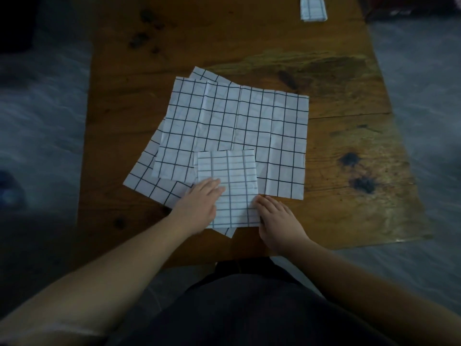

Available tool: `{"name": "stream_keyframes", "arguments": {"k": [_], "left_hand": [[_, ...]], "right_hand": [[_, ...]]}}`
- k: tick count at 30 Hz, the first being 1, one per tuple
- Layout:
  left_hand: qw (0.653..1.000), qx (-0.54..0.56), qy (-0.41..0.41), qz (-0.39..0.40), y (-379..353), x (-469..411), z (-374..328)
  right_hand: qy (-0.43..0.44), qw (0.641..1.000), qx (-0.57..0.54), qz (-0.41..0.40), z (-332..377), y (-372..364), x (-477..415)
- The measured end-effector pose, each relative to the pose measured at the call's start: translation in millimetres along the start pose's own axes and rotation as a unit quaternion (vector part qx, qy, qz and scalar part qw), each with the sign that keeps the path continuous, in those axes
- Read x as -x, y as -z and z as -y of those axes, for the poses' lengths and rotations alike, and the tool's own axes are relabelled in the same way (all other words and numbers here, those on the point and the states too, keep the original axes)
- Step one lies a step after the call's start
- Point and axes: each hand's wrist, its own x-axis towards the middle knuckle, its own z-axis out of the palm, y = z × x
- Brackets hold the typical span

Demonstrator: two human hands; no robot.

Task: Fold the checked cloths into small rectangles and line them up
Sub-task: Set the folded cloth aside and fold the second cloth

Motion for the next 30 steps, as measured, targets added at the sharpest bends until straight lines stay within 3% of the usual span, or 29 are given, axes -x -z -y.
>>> {"name": "stream_keyframes", "arguments": {"k": [4,7,10,17,26,30], "left_hand": [[0.992,0.092,0.046,-0.071,-26.3,54.6,4.1],[0.984,0.128,0.076,-0.097,-40.8,73.4,2.8],[0.983,0.139,0.069,-0.095,-46.8,78.3,-0.2],[0.990,0.116,0.033,-0.078,-47.8,85.3,-3.3],[0.990,0.112,0.035,-0.080,-52.4,92.9,-7.5],[0.990,0.114,0.044,-0.072,-50.0,91.7,-7.5]], "right_hand": [[-0.084,0.980,-0.165,-0.067,12.8,1.1,0.1],[-0.229,0.910,-0.316,-0.143,26.0,-0.8,1.3],[-0.328,0.857,-0.378,-0.124,31.3,-5.5,-0.1],[-0.424,0.765,-0.481,-0.060,47.6,-12.3,-12.6],[-0.425,0.768,-0.478,-0.024,57.3,-9.2,-19.9],[-0.413,0.758,-0.500,-0.061,61.3,-7.8,-19.0]]}}
